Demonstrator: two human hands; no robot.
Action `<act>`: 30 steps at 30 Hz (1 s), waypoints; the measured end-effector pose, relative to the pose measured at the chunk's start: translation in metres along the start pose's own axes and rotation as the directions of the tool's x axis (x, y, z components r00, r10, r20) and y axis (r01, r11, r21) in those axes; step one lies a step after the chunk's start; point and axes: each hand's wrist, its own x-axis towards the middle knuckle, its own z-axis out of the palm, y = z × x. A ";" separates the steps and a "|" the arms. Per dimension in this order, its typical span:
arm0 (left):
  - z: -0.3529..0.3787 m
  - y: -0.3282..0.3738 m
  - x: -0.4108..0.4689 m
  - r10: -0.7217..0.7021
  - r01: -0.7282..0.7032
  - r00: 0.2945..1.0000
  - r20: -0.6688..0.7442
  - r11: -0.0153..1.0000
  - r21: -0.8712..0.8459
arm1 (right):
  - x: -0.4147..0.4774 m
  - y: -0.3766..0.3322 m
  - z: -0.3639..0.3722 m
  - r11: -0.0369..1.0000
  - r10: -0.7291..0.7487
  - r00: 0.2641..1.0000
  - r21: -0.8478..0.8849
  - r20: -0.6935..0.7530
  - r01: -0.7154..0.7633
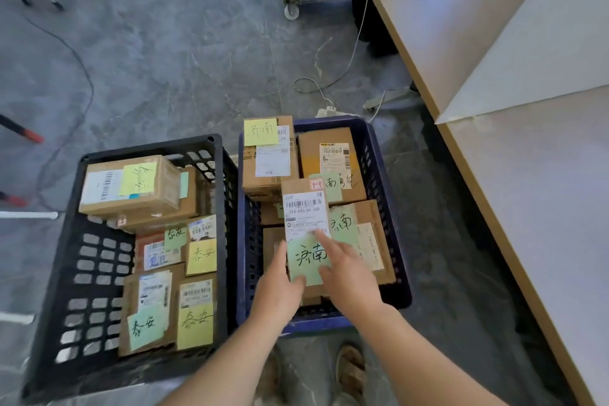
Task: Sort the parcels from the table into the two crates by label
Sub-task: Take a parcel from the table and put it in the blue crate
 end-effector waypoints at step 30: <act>-0.029 -0.077 0.079 0.115 -0.121 0.992 0.061 0.646 0.754 | 0.086 -0.010 0.111 0.990 0.062 0.975 -0.134 0.211 -0.034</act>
